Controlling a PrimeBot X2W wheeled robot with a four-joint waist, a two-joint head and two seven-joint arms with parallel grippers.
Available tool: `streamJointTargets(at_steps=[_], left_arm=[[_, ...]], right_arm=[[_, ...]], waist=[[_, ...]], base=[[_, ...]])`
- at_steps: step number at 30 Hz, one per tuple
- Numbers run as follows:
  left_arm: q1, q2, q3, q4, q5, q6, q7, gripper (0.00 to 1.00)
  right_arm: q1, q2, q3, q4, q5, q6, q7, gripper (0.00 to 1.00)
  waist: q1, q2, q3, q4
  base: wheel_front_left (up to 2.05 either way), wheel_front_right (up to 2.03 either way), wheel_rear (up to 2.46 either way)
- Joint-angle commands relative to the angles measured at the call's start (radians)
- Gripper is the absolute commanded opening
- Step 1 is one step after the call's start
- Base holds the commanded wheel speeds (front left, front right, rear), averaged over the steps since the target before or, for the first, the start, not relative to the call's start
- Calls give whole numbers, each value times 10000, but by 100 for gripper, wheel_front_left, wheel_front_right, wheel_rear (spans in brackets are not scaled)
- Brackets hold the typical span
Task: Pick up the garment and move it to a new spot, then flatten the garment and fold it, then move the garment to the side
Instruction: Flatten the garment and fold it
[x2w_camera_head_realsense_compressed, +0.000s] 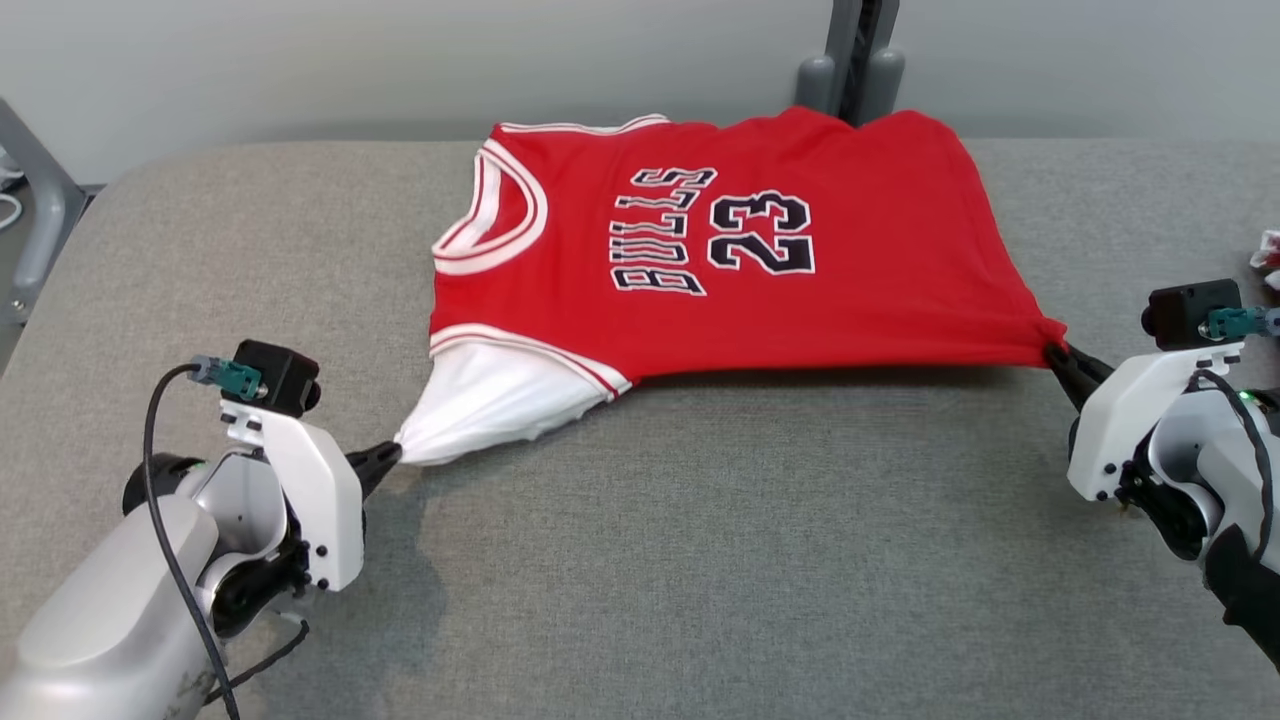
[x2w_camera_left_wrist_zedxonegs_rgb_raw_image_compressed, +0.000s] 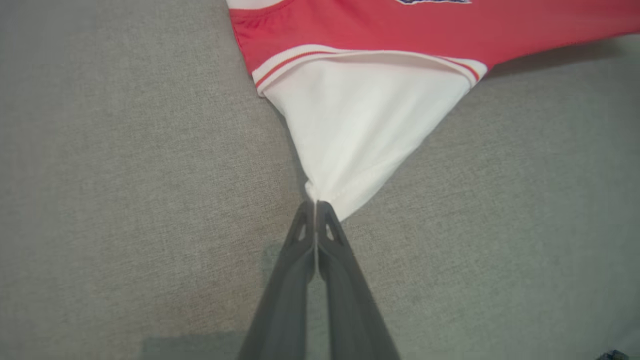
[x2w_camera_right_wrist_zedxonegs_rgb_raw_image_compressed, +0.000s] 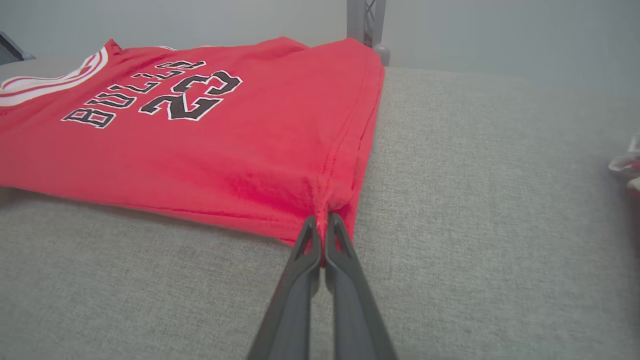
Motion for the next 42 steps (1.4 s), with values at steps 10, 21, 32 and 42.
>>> streamJointTargets(at_steps=[10,21,32,42], left_arm=[[1527,751,530,-2080,-1824,333,1630,0],[2897,1607,701,-4110,-3160,727,2931,0],[4263,2626,487,-5730,-3763,1040,3773,0],[5522,3415,249,-7162,-4272,1237,4268,0]], right_arm=[[525,-876,696,-831,981,-8,1396,0],[883,-1431,1271,-1878,1752,-8,2631,0],[1500,-2434,1582,-3772,2838,-8,4613,0],[2108,-3381,1703,-5086,3416,-7,6357,0]], waist=[[-1,0,-668,-278],[-1,0,-1056,-421],[-1,0,-1499,-539],[-1,0,-1762,-660]], base=[[0,0,0],[0,0,0],[0,0,0],[0,0,0]])
